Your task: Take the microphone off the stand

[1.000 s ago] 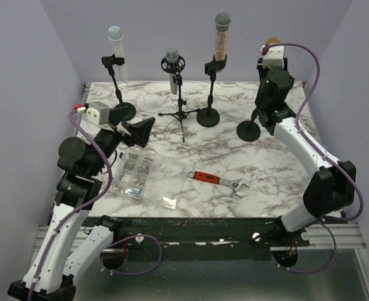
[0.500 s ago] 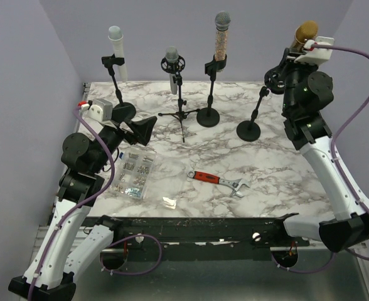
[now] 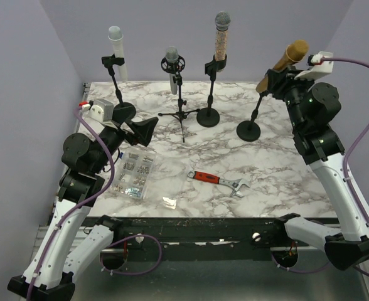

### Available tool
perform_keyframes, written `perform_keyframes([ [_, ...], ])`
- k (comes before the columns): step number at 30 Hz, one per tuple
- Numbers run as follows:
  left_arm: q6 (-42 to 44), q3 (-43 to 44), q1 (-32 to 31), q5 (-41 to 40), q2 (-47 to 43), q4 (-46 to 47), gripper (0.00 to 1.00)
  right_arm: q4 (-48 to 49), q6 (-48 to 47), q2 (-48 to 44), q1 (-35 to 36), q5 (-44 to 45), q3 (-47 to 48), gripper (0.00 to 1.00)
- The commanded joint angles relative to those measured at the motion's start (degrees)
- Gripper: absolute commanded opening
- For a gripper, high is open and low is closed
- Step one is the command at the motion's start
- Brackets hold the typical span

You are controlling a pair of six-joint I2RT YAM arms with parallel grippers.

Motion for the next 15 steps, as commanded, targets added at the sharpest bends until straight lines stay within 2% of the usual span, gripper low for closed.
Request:
perform_keyframes([
  [1, -0.64, 0.13, -0.31, 1.20, -0.19, 0.67, 0.99, -12.30, 4.35, 3.09, 0.00, -15.46, 2.85, 0.01],
  [8, -0.90, 0.15, -0.55, 1.30, 0.33, 0.56, 0.99, -16.68, 7.25, 4.77, -0.05, -26.64, -1.28, 0.01],
  [12, -0.90, 0.32, -0.80, 1.22, 0.81, 0.31, 0.99, -16.74, 11.77, 3.39, 0.00, -28.23, -8.31, 0.01],
  [15, -1.08, 0.32, -1.08, 1.29, 0.87, 0.31, 0.98, -17.43, 16.35, 1.08, -0.01, -24.41, -14.38, 0.01],
])
